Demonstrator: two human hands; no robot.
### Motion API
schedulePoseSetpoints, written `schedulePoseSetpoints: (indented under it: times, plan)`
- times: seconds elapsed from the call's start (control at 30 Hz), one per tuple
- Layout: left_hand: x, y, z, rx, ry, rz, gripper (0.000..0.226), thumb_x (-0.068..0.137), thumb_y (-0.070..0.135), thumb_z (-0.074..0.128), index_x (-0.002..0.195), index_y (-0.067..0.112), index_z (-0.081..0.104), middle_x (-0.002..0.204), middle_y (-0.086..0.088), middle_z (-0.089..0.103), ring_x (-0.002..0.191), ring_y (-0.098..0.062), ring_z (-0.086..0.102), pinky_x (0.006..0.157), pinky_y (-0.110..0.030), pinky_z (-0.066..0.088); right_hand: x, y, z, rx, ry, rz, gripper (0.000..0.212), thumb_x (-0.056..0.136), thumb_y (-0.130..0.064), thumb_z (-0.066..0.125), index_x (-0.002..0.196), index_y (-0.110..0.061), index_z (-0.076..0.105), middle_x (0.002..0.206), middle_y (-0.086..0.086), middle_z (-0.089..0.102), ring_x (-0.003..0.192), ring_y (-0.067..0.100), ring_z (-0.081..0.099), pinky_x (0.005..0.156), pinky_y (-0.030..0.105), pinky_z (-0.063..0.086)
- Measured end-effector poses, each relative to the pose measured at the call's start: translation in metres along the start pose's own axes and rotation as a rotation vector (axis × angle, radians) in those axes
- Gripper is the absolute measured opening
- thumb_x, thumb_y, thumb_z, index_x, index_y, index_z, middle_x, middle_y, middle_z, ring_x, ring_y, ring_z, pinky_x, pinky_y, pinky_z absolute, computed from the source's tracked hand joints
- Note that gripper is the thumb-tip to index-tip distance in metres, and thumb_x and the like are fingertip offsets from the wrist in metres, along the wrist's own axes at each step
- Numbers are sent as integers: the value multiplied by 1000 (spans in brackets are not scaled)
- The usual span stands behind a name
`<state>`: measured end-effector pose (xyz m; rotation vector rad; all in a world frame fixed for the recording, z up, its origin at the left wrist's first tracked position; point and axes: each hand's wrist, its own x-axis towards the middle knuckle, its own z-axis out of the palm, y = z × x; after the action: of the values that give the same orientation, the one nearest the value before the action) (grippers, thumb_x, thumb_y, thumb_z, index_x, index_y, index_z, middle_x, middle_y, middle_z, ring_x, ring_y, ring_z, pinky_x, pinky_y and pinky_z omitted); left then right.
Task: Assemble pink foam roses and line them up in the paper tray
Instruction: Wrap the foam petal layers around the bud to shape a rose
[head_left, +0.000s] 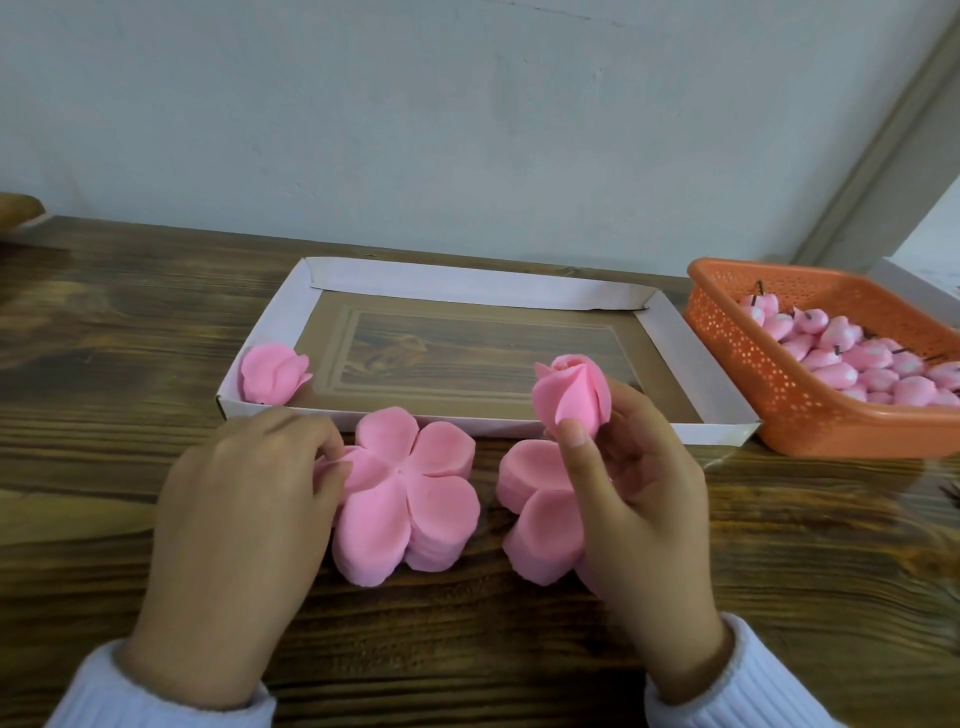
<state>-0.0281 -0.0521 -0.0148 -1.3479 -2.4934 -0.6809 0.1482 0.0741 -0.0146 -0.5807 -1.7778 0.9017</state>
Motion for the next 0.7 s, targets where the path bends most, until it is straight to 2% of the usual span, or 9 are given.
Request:
schedulePoseSetpoints:
  times: [0.1,0.23,0.3,0.37,0.43,0.53,0.6,0.67,0.7]
  plan:
    - [0,3,-2,-18,11,-6,22,69,12,83,61,18,63,63,-2,61,58,-30,55,55,-32,41,0,0,0,2,3,9,22,90,-29,59,108,-42,60,95,-17,69,89,7,67,73,19,52]
    - [6,11,-3,-254,113,-73,22,85,12,63,67,14,50,57,4,49,49,-10,44,47,-22,29,0,-1,1,25,6,35,25,90,-25,58,109,-40,59,98,-20,69,92,3,67,73,14,50]
    - [12,17,-4,-442,113,-131,20,90,20,54,72,16,47,65,6,54,57,-10,53,48,-17,31,0,-1,1,55,16,63,23,89,-27,58,110,-37,61,99,-18,70,93,3,67,73,12,49]
    - [20,21,-2,-617,60,-240,21,93,28,50,75,19,50,72,6,55,66,-6,54,53,-17,34,0,1,0,88,33,102,22,89,-29,59,110,-32,63,98,-12,71,92,6,68,72,13,50]
    - [29,25,-2,-839,-9,-395,24,91,37,55,73,21,55,74,0,58,67,-10,54,62,-29,40,1,1,-1,148,47,139,22,88,-30,60,109,-29,65,97,-6,72,91,11,69,73,16,51]
    - [39,31,-2,-1278,-154,-590,13,83,37,59,80,25,65,97,-9,69,94,-31,67,79,-45,53,3,1,-1,336,73,203,17,85,-26,65,102,-25,68,94,-1,73,84,16,70,74,24,54]
    - [45,38,0,-1494,-290,-612,17,87,31,61,92,16,67,91,-7,72,86,-30,70,73,-38,57,6,1,-1,494,113,257,19,82,-27,68,99,-19,67,85,-1,72,75,17,69,71,28,55]
    - [48,53,-1,-1609,-446,-665,28,87,34,60,97,11,72,81,-2,67,71,-22,60,63,-23,47,7,1,-2,588,140,273,27,78,-27,71,100,-13,64,85,0,71,74,16,70,70,29,56]
    - [49,60,0,-1651,-453,-704,31,91,33,56,101,8,71,82,-6,65,72,-22,57,59,-23,46,8,0,-3,608,148,273,31,77,-28,71,101,-11,63,87,1,71,77,16,71,71,30,56]
